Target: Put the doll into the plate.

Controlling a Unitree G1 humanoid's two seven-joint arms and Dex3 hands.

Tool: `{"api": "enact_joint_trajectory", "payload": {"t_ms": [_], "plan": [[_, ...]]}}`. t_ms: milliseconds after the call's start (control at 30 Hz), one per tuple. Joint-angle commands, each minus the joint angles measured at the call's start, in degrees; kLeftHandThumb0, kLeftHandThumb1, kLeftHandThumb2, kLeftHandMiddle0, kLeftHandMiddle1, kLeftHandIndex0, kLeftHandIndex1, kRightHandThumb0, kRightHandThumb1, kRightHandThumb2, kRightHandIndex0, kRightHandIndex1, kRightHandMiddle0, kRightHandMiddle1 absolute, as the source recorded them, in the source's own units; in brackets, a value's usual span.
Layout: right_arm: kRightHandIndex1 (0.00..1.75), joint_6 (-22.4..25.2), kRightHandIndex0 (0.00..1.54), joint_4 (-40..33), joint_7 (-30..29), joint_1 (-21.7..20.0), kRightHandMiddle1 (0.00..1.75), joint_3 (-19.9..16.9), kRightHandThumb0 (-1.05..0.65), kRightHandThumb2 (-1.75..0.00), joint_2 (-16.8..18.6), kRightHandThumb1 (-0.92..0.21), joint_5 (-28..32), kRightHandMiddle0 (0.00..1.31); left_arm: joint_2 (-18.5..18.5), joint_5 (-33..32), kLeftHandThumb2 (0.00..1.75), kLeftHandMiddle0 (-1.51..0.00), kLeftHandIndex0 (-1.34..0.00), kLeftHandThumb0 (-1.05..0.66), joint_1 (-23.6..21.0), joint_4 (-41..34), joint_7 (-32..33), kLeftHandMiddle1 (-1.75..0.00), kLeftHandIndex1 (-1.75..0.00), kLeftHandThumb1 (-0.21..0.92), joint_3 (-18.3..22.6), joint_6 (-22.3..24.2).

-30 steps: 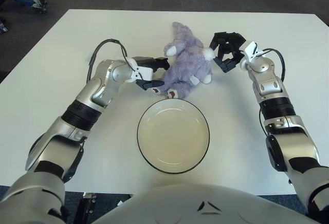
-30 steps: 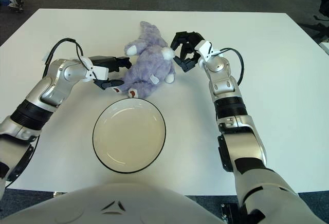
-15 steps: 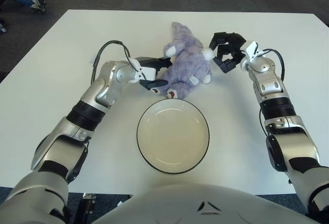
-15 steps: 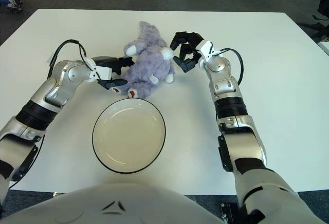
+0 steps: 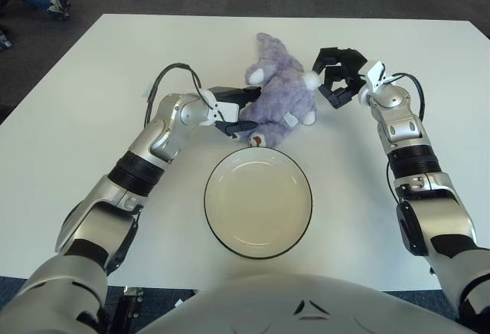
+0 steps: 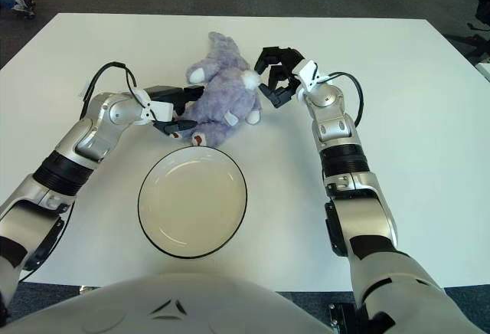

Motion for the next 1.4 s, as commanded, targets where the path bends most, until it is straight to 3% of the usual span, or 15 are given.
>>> {"api": "enact_joint_trajectory", "payload": {"t_ms": [0, 267, 367, 500, 667, 700, 767, 833, 900, 967, 1033, 1067, 1367], "plan": [[1.75, 0.7, 0.78, -1.0, -0.1, 0.3, 1.47, -0.4, -0.01, -1.49, -0.4, -0.09, 0.0, 0.7, 0.7, 0.0, 0.78, -0.26, 0.0, -1.05, 0.8, 0.2, -0.5, -1.73, -0.9, 0.92, -0.7, -1.6], [1.75, 0.6, 0.79, -0.7, -0.2, 0.2, 1.47, -0.4, -0.01, -1.49, -0.4, -0.09, 0.2, 0.7, 1.0, 0.0, 0.73, -0.27, 0.0, -1.05, 0.7, 0.2, -1.9, -1.75, -1.06, 0.92, -1.1, -2.0], [1.75, 0.5, 0.79, -0.6, -0.2, 0.2, 1.47, -0.4, -0.01, -1.5, -0.5, -0.08, 0.1, 0.7, 1.2, 0.4, 0.67, -0.4, 0.0, -1.02, 0.6, 0.4, -2.3, -1.75, -1.18, 0.92, -1.4, -2.2], [1.75, 0.1, 0.8, -0.2, 0.1, 0.1, 1.48, -0.6, -0.01, -1.5, -0.5, -0.08, 0.5, 0.7, 1.6, 0.9, 0.6, -0.54, 0.0, -0.95, 0.4, 0.5, -1.9, -1.75, -1.2, 0.91, -1.8, -3.4], [1.75, -0.2, 0.8, 0.1, 0.2, 0.0, 1.48, -0.7, -0.01, -1.51, -0.4, -0.07, 0.7, 0.7, 1.8, 1.1, 0.66, -0.75, 0.0, -0.8, 0.4, 0.9, -1.2, -1.75, -1.22, 0.77, -1.7, -5.0], [1.75, -0.3, 0.8, 0.2, 0.2, 0.0, 1.48, -0.8, -0.01, -1.51, -0.4, -0.07, 0.8, 0.7, 2.0, 1.4, 0.72, -0.76, 0.0, -0.73, 0.4, 0.9, -0.7, -1.75, -1.24, 0.7, -1.8, -5.7], [1.75, -0.4, 0.8, 0.4, 0.2, -0.1, 1.47, -0.8, -0.01, -1.51, -0.4, -0.07, 0.8, 0.71, 2.2, 2.1, 1.09, -0.72, 0.0, -0.11, 0.3, 1.0, 0.1, -1.74, -1.4, 0.44, -1.9, -6.7], [1.75, -0.6, 0.8, 0.6, 0.2, -0.2, 1.47, -0.8, -0.01, -1.51, -0.4, -0.07, 0.8, 0.71, 2.3, 2.9, 1.24, -0.7, 0.0, 0.18, 0.2, 1.0, 0.5, -1.73, -1.55, 0.34, -2.1, -7.1], [1.75, -0.7, 0.8, 0.7, 0.1, -0.2, 1.47, -0.8, -0.01, -1.51, -0.5, -0.07, 0.8, 0.71, 2.3, 3.7, 1.31, -0.69, -0.01, 0.36, 0.2, 1.0, 0.8, -1.71, -1.67, 0.29, -2.1, -7.2], [1.75, -0.9, 0.8, 1.0, 0.1, -0.3, 1.46, -0.8, -0.01, -1.51, -0.5, -0.07, 0.7, 0.71, 2.2, 5.0, 1.32, -0.68, -0.06, 0.42, 0.1, 1.0, 1.4, -1.7, -1.71, 0.27, -2.0, -6.6], [1.75, -0.9, 0.8, 1.1, -0.1, -0.3, 1.46, -0.8, -0.01, -1.51, -0.5, -0.07, 0.6, 0.71, 2.0, 5.8, 1.32, -0.6, -0.27, 0.21, 0.1, 0.9, 1.9, -1.72, -1.73, 0.29, -1.9, -6.1], [1.75, -1.0, 0.8, 1.3, -0.2, -0.4, 1.46, -0.9, -0.01, -1.51, -0.5, -0.07, 0.6, 0.72, 1.8, 6.2, 1.32, -0.66, -0.31, 0.13, 0.1, 1.0, 2.1, -1.65, -1.73, 0.28, -1.8, -5.9], [1.75, -1.1, 0.79, 1.7, -1.2, -0.6, 1.45, -0.5, -0.01, -1.5, -0.9, -0.07, -0.5, 0.73, 0.6, 7.6, 1.37, -0.83, -0.52, 0.0, 0.8, -0.5, 2.9, -1.42, -1.75, 0.18, -0.6, -1.3]]}}
